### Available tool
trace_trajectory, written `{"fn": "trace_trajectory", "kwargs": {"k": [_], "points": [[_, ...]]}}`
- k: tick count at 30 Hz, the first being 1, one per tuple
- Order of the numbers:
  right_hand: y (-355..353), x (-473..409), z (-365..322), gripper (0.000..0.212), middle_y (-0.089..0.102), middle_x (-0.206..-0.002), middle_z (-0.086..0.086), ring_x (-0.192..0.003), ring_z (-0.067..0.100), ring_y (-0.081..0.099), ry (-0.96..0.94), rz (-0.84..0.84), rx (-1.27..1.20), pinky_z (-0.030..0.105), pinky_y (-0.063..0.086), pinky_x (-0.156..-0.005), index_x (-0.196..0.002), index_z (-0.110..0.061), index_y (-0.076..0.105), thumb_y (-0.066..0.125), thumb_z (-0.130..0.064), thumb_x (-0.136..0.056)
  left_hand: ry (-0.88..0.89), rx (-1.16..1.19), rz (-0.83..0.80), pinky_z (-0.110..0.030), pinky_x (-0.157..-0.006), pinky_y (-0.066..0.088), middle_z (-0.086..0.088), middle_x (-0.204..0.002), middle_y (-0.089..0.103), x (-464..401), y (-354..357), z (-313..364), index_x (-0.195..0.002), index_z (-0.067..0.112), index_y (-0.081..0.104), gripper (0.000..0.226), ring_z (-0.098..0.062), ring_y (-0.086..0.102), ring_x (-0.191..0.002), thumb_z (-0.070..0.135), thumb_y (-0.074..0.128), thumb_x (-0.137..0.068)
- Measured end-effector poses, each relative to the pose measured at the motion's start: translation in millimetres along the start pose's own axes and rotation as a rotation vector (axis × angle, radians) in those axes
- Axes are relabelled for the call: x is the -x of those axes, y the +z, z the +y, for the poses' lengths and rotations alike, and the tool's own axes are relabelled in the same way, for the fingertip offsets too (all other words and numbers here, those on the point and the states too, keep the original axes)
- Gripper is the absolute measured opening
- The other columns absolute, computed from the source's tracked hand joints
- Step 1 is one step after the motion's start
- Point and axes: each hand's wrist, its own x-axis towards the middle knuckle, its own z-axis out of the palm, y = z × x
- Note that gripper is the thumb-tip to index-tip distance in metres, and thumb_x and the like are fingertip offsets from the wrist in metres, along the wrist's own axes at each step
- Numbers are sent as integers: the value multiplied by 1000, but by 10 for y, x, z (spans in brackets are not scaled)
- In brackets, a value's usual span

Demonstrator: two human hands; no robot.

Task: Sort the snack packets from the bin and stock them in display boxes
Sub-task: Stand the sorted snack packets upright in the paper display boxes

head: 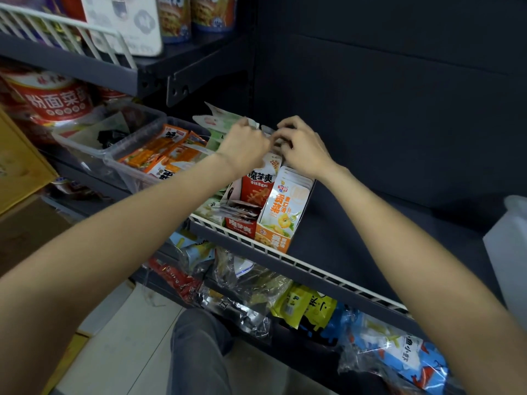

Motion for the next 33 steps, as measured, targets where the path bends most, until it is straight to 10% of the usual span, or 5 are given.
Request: {"fn": "trace_trajectory", "kwargs": {"k": [7,17,25,30,33], "points": [[-62,13,-25,30,50,-134,1,-121,22,47,-18,-1,66,43,35,-101,-114,-18,67,54,-36,-94,-142,118,117,-33,-85,41,-12,-118,51,25,100,17,-120,5,43,52,-26,50,-107,38,64,-85],[-170,36,-132,26,53,-130,1,-115,21,51,-29,35,191,41,32,-97,-108,-21,64,58,-37,-89,51,20,183,-34,-114,23,-5,-116,65,75,400,57,-127,5,47,37,-18,65,-97,18,49,-93],[-11,3,-127,15,47,-128,4,-114,26,44,-18,71,255,37,35,-94,-98,-21,68,67,-16,-84,77,536,441,-36,-85,48,-15,-103,60,456,244,-42,-106,4,59,31,-30,59,-94,7,70,-77],[61,29,-150,31,47,-124,8,-108,28,46,-42,105,209,38,38,-87,-106,-15,57,59,0,-80,285,739,-163,-31,-90,44,2,-116,56,712,190,-336,-116,21,58,50,-14,52,-106,44,74,-75],[55,41,-140,33,47,-124,8,-112,27,44,-26,96,196,37,38,-88,-110,-16,54,61,-2,-81,296,808,-254,-35,-96,44,3,-121,59,714,160,-334,-120,24,57,62,-13,53,-111,56,72,-69]]}}
